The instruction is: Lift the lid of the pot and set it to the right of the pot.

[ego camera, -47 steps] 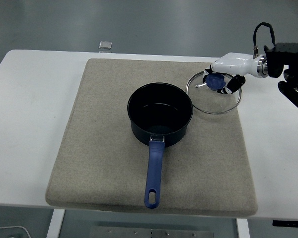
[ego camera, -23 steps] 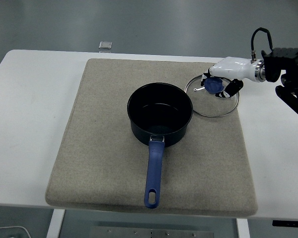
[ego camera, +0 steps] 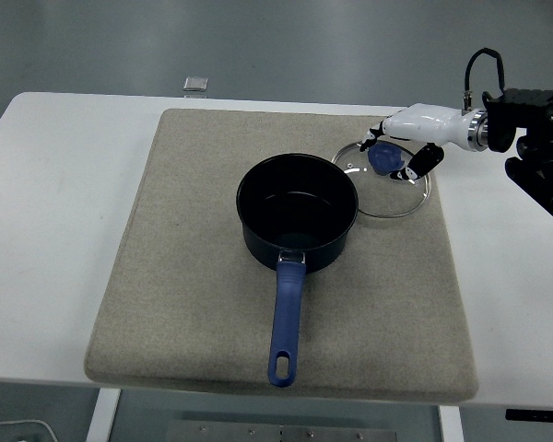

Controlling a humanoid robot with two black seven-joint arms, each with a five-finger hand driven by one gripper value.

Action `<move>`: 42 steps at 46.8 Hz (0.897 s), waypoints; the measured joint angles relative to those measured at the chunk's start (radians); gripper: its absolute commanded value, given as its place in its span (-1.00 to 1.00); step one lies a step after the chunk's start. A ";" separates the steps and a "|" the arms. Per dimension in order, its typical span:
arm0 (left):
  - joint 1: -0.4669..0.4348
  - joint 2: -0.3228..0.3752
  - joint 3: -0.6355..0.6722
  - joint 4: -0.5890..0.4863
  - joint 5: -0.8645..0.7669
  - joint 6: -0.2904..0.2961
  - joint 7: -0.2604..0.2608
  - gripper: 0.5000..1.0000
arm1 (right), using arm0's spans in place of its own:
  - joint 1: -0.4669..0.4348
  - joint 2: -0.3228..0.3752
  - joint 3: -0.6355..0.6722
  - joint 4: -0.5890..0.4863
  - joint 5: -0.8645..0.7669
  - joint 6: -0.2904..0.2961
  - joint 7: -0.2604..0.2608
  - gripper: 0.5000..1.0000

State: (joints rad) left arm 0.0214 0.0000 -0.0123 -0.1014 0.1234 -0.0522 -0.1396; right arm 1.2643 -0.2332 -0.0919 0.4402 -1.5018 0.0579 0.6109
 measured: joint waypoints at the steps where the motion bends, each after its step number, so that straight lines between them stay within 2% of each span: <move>1: 0.000 0.000 0.000 0.000 0.000 0.000 0.000 1.00 | 0.000 0.000 0.000 0.000 0.000 0.000 0.000 0.62; 27: 0.000 0.000 0.000 0.000 0.000 0.000 0.000 1.00 | 0.025 -0.006 0.001 0.000 0.002 0.001 0.000 0.62; 42: 0.000 0.000 0.000 0.000 0.001 0.000 0.000 1.00 | 0.106 -0.018 0.000 0.061 0.002 0.065 0.000 0.62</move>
State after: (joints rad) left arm 0.0215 0.0000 -0.0123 -0.1011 0.1240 -0.0522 -0.1396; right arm 1.3702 -0.2509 -0.0921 0.5008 -1.4999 0.1231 0.6109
